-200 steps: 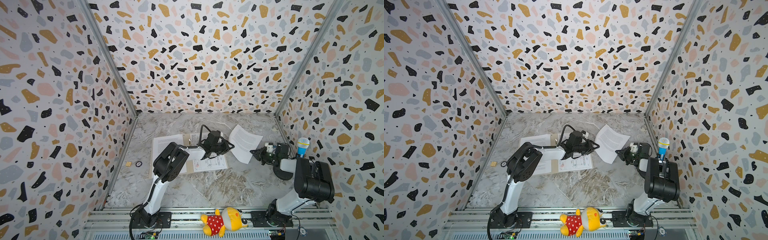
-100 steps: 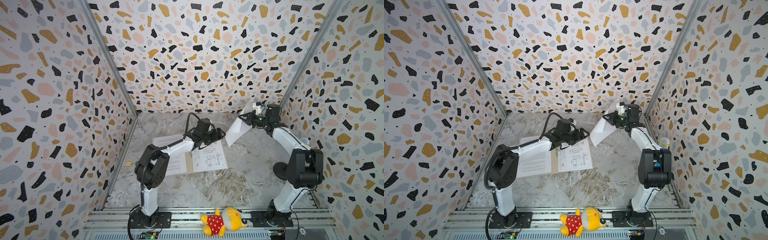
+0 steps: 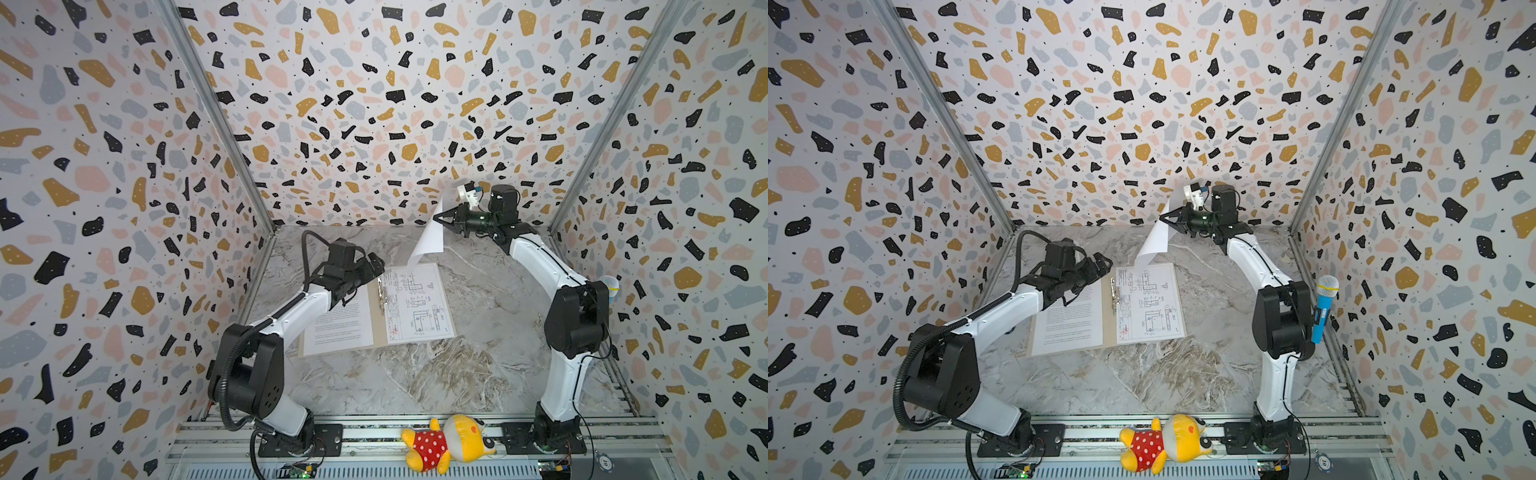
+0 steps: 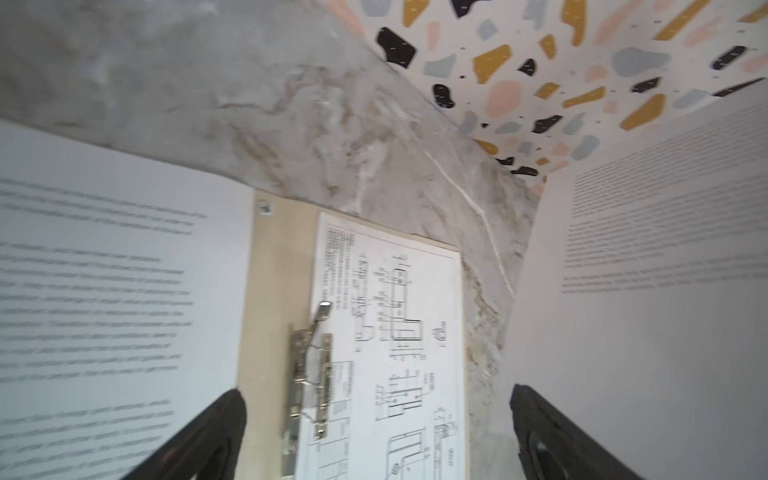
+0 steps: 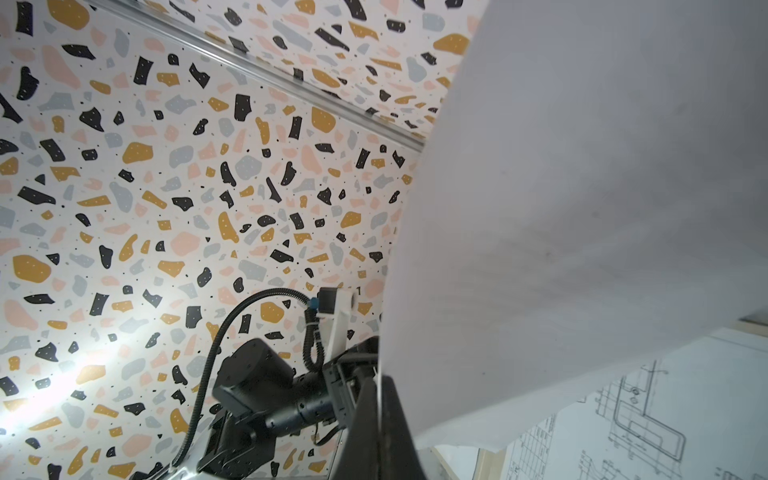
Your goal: Put the files into the folder
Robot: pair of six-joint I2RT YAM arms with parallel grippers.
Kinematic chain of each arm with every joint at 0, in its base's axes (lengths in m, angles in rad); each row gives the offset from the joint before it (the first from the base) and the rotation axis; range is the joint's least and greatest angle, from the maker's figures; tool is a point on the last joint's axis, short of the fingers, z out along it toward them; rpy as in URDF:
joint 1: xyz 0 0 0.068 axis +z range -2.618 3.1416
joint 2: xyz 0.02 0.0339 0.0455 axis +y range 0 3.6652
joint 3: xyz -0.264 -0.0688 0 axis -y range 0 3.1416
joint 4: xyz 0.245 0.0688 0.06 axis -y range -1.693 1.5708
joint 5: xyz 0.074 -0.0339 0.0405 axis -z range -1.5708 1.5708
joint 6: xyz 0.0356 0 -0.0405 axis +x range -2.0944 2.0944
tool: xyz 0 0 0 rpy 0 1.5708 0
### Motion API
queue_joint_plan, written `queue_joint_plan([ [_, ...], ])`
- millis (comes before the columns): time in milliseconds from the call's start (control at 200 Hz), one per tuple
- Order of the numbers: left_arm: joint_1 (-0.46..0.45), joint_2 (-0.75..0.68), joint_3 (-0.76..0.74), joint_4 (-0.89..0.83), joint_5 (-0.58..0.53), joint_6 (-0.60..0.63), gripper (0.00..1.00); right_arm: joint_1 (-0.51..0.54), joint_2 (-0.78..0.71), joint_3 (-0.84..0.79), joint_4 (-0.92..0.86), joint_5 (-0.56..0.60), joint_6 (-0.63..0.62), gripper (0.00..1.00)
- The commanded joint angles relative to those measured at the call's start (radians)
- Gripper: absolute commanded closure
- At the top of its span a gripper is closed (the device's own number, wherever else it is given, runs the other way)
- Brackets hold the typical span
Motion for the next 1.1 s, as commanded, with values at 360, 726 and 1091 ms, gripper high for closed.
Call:
queue_joint_plan([
  [360, 0.071, 0.02, -0.101, 0.126, 0.128, 0.0, 0.0, -0.103, -0.129, -0.729, 0.119, 0.045, -0.225, 1.0],
  [726, 0.071, 0.052, -0.098, 0.155, 0.166, 0.021, 0.0, -0.063, -0.014, -0.685, 0.034, -0.009, -0.466, 1.0],
  [1091, 0.07, 0.095, -0.068, 0.169, 0.21, 0.038, 0.0, -0.034, 0.066, -0.541, -0.081, -0.008, -0.559, 1.0],
])
